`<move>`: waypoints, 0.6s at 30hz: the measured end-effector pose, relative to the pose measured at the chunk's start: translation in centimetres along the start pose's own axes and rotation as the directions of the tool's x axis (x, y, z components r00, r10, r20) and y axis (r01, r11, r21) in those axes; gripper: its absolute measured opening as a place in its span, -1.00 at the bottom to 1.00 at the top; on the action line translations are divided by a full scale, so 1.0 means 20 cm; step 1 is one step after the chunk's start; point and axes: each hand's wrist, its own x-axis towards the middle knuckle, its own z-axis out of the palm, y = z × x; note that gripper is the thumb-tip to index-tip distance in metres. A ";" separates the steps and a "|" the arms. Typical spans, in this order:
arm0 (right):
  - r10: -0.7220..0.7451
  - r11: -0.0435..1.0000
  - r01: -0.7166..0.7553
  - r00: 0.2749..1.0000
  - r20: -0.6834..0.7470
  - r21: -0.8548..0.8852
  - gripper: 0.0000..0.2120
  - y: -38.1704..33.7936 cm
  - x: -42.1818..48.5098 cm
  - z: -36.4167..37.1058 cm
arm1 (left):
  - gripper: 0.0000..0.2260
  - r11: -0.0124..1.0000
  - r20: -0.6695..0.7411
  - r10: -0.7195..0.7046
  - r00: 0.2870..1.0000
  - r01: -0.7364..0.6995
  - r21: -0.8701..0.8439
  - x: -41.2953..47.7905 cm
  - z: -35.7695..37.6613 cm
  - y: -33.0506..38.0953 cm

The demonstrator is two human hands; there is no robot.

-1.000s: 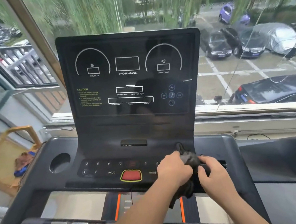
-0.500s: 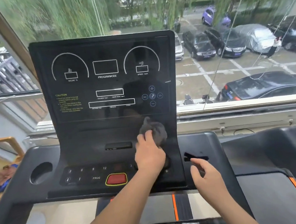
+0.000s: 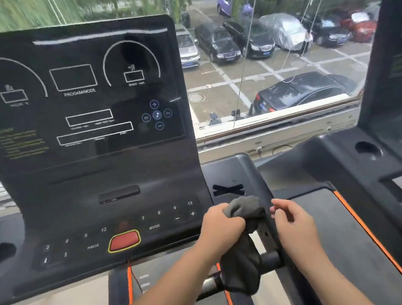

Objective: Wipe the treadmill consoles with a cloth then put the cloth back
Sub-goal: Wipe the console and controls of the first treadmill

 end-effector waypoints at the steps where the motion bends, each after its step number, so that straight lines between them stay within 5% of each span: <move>1: 0.008 1.000 -0.008 1.000 -0.005 0.024 -0.72 -0.02 -0.02 0.02 | -0.92 0.998 -0.056 0.058 0.997 -0.058 0.002 -0.01 -0.06 0.01; 5: 0.021 1.000 -0.021 1.000 0.011 0.020 -0.72 -0.07 -0.12 0.17 | -0.77 0.944 -0.313 0.328 0.891 -0.295 0.148 0.05 -0.33 0.07; 9: 0.051 0.999 -0.051 0.998 0.047 -0.002 -0.73 -0.11 -0.21 0.28 | -0.63 0.767 -0.096 0.270 0.958 -0.154 0.623 0.14 -0.38 -0.04; 11: 0.069 0.998 -0.069 0.996 0.057 -0.014 -0.74 -0.12 -0.22 0.32 | -0.68 0.698 -0.021 0.195 0.981 -0.123 0.706 0.11 -0.35 -0.08; 15: 0.090 0.995 -0.088 0.995 0.045 -0.036 -0.75 -0.12 -0.26 0.37 | -0.85 0.821 0.172 0.080 0.982 -0.163 0.547 -0.02 -0.33 -0.08; 18: 0.113 0.993 -0.113 0.993 0.019 0.027 -0.77 -0.16 -0.27 0.38 | -0.91 0.980 0.253 -0.050 0.966 -0.002 0.200 -0.10 -0.43 -0.08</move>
